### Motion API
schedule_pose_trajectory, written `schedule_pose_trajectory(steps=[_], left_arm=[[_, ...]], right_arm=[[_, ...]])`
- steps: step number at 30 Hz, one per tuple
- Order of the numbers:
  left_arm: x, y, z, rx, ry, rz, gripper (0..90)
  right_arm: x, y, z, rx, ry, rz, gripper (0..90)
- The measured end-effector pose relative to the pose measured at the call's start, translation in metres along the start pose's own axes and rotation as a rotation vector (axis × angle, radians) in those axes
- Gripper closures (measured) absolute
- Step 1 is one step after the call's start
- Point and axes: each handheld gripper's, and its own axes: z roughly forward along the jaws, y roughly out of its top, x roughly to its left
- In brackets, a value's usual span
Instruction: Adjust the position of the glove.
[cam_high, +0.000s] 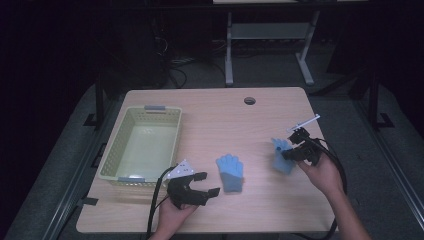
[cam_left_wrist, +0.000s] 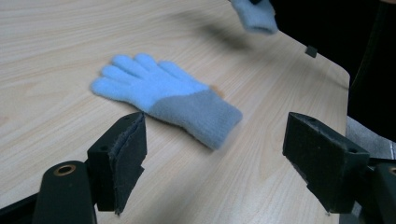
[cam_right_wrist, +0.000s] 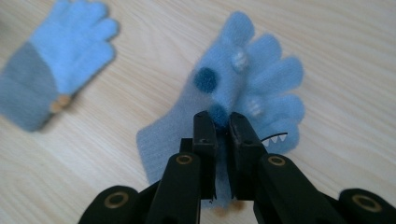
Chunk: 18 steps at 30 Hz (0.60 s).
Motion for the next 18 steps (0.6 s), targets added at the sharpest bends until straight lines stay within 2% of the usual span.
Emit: schedule_pose_trajectory(steps=[11,18], left_arm=[[0.002,0.001,-0.003,-0.011,0.004,0.007,21.4],[0.002,0.002,-0.006,-0.018,0.01,0.006,21.4]], right_arm=[[0.034,0.021,-0.005,-0.03,0.037,-0.116,83.0],[0.054,0.031,-0.002,-0.038,0.066,-0.175,83.0]])
